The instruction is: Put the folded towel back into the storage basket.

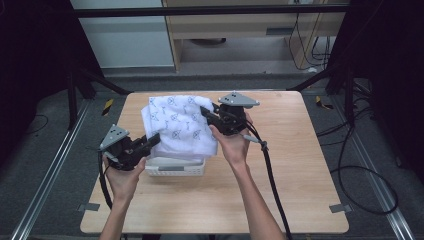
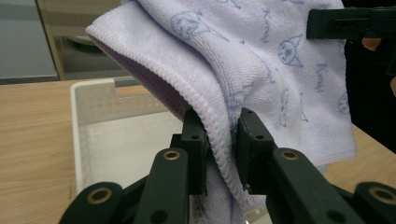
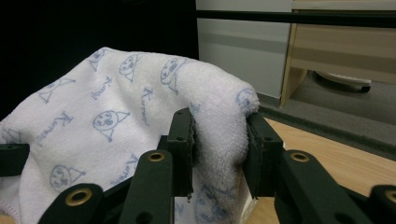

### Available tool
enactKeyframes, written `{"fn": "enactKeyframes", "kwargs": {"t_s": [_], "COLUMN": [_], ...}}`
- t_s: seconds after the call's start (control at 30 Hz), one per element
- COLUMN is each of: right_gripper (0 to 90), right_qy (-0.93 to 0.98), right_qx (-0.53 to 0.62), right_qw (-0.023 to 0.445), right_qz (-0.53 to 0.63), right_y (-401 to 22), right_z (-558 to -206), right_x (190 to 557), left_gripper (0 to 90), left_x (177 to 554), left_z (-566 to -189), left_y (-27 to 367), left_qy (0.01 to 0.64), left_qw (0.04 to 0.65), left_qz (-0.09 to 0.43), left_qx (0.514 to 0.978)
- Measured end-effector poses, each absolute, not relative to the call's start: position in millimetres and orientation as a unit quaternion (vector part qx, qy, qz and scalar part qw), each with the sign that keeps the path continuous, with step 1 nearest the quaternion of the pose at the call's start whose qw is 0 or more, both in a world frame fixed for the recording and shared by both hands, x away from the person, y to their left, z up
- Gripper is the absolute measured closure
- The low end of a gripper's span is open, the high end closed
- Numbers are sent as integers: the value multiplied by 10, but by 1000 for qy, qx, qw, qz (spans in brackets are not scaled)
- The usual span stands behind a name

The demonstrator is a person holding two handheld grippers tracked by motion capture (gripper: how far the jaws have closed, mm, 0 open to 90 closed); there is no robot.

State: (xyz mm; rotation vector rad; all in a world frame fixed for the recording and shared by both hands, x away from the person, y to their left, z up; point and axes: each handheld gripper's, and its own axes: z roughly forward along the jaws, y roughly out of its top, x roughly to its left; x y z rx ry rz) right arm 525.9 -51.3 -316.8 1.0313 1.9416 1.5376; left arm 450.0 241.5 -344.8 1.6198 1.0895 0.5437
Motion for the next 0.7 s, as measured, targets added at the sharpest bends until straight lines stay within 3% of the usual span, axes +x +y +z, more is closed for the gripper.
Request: {"fn": "enactKeyframes", "kwargs": {"t_s": [0.7], "right_gripper": [672], "right_qy": [715], "right_qx": [369], "right_qw": [229], "right_qz": [548], "right_y": [-181], "right_z": [-3280], "right_x": [5465], "left_gripper": [743], "left_x": [4655], "left_z": [-3594], "left_y": [2616], "left_qy": [491], "left_qw": [506], "left_qz": [246], "left_qx": [665]}}
